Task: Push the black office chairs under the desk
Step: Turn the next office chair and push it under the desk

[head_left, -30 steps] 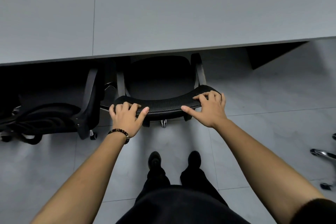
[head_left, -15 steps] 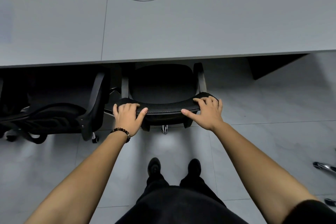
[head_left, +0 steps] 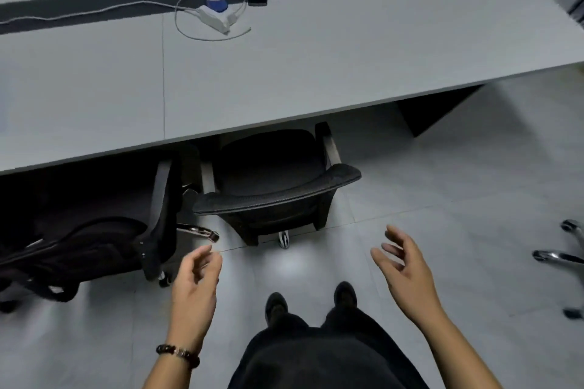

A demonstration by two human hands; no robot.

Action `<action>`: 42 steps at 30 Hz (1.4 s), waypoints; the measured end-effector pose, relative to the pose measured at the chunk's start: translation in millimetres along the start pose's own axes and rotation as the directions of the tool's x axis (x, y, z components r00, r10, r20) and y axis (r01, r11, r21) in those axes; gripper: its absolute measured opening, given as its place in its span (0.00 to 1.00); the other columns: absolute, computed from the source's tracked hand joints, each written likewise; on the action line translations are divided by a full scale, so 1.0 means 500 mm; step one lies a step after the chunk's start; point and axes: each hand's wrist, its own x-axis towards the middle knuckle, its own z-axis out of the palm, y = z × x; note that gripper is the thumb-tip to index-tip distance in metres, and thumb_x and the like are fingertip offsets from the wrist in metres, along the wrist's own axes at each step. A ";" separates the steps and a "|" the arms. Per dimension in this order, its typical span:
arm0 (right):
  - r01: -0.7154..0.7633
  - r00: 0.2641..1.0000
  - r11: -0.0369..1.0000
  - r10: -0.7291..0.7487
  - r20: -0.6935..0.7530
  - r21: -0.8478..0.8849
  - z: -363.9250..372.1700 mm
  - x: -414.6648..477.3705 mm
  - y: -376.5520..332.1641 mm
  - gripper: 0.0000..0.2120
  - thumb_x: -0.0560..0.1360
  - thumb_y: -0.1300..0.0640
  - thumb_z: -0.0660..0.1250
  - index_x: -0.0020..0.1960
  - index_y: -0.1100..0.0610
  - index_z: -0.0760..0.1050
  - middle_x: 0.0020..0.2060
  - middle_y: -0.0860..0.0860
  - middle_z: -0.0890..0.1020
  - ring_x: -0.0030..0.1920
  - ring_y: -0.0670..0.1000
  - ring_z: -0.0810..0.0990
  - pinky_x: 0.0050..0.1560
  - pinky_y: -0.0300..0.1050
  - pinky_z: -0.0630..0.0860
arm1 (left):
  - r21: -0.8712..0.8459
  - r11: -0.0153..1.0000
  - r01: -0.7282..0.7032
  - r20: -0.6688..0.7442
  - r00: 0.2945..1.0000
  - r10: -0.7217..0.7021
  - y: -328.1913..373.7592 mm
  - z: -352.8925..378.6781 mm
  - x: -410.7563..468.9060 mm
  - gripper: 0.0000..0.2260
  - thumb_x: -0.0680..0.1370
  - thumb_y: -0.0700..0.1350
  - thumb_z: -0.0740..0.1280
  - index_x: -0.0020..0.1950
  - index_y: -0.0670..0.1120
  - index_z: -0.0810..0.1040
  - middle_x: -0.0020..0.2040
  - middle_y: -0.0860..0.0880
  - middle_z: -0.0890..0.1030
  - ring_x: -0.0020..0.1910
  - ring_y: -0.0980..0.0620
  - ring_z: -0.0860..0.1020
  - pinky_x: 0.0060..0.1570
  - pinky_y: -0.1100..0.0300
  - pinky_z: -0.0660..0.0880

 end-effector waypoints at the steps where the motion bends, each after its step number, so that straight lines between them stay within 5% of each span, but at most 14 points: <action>1: -0.049 0.999 0.999 0.049 -0.020 0.020 -0.006 -0.033 0.028 0.23 0.77 0.54 0.69 0.70 0.45 0.68 0.66 0.42 0.73 0.62 0.40 0.75 0.59 0.41 0.74 | -0.004 0.999 0.041 0.050 0.998 -0.041 -0.016 0.005 -0.007 0.09 0.78 0.45 0.66 0.58 0.50 0.76 0.53 0.47 0.79 0.55 0.50 0.78 0.56 0.52 0.75; 6: -0.237 0.938 0.962 0.262 -0.226 0.132 -0.052 -0.165 0.140 0.22 0.77 0.55 0.68 0.69 0.47 0.69 0.65 0.44 0.75 0.61 0.39 0.75 0.51 0.31 0.71 | 0.160 0.987 0.015 0.331 0.941 -0.068 -0.054 0.091 0.000 0.09 0.78 0.46 0.66 0.58 0.51 0.76 0.50 0.48 0.80 0.53 0.50 0.79 0.56 0.49 0.76; 11: -0.243 0.810 0.922 0.364 -0.460 0.302 -0.164 -0.287 0.198 0.22 0.78 0.55 0.67 0.71 0.49 0.68 0.63 0.44 0.76 0.60 0.39 0.76 0.47 0.29 0.70 | 0.208 0.956 -0.207 0.581 0.813 0.050 0.003 0.247 -0.029 0.10 0.78 0.44 0.66 0.59 0.48 0.75 0.47 0.51 0.79 0.45 0.57 0.77 0.43 0.66 0.74; 20: -0.081 0.472 0.874 0.457 -0.754 0.479 -0.422 -0.558 0.428 0.24 0.77 0.55 0.69 0.71 0.48 0.67 0.63 0.42 0.76 0.60 0.38 0.75 0.54 0.35 0.70 | 0.103 0.854 -0.510 0.864 0.471 0.177 0.078 0.644 -0.365 0.12 0.77 0.42 0.67 0.60 0.48 0.74 0.51 0.48 0.80 0.49 0.52 0.77 0.54 0.50 0.74; 25: -0.073 0.444 0.851 0.494 -0.747 0.520 -0.585 -0.640 0.581 0.25 0.77 0.56 0.69 0.72 0.49 0.67 0.65 0.44 0.75 0.60 0.38 0.75 0.55 0.35 0.70 | 0.089 0.849 -0.521 0.918 0.373 0.133 0.021 0.828 -0.637 0.12 0.76 0.47 0.69 0.58 0.54 0.74 0.53 0.49 0.80 0.54 0.50 0.78 0.56 0.47 0.75; 29: -0.059 0.426 0.868 0.469 -0.774 0.493 -0.731 -0.679 0.638 0.25 0.77 0.56 0.69 0.72 0.49 0.67 0.64 0.42 0.75 0.60 0.39 0.75 0.58 0.38 0.71 | 0.055 0.794 -0.606 0.957 0.259 0.132 -0.001 0.938 -0.802 0.14 0.77 0.47 0.68 0.61 0.52 0.73 0.54 0.53 0.80 0.51 0.61 0.78 0.48 0.65 0.75; 34: -0.023 0.416 0.867 0.461 -0.784 0.498 -0.892 -0.672 0.713 0.25 0.76 0.58 0.70 0.71 0.51 0.68 0.62 0.42 0.76 0.59 0.37 0.76 0.56 0.35 0.72 | 0.045 0.770 -0.636 0.959 0.245 0.146 -0.007 1.074 -0.907 0.13 0.77 0.45 0.67 0.61 0.52 0.73 0.53 0.55 0.80 0.51 0.63 0.77 0.43 0.69 0.73; 42: -0.091 0.440 0.844 0.510 -0.740 0.528 -1.159 -0.552 0.894 0.25 0.75 0.58 0.71 0.69 0.48 0.68 0.63 0.44 0.76 0.60 0.41 0.77 0.61 0.43 0.74 | 0.127 0.769 -0.627 0.942 0.319 0.105 -0.055 1.407 -0.984 0.13 0.77 0.45 0.66 0.61 0.53 0.72 0.55 0.56 0.79 0.53 0.60 0.77 0.48 0.62 0.74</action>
